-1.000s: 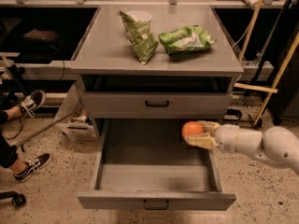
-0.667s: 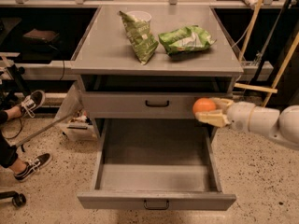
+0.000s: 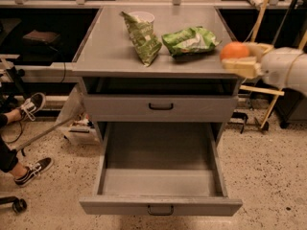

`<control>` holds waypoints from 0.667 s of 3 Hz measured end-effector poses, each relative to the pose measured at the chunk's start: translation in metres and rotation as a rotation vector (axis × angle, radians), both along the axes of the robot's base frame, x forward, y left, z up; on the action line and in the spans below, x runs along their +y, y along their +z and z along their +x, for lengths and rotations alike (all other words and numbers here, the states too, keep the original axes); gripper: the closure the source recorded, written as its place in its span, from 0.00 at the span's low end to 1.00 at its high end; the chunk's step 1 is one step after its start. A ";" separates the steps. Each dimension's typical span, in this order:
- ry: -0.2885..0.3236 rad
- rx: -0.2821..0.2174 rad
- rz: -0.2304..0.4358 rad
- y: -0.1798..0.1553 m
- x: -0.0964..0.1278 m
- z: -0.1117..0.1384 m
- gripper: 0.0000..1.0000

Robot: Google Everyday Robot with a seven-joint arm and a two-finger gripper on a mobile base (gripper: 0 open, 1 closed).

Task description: Pick orange from middle drawer and place on counter

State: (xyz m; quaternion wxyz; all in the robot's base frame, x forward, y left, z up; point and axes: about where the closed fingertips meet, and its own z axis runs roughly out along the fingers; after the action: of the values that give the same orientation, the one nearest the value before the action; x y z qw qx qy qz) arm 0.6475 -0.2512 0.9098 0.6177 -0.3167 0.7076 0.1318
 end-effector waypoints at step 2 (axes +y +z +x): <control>-0.047 -0.136 0.004 0.136 0.007 0.006 1.00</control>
Offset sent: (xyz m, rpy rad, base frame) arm 0.0586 0.0404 0.1745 0.0503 -0.1250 -0.0362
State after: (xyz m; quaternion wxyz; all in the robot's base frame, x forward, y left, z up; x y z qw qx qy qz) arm 0.6534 -0.2445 1.0456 0.6681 -0.3068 0.6709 0.0968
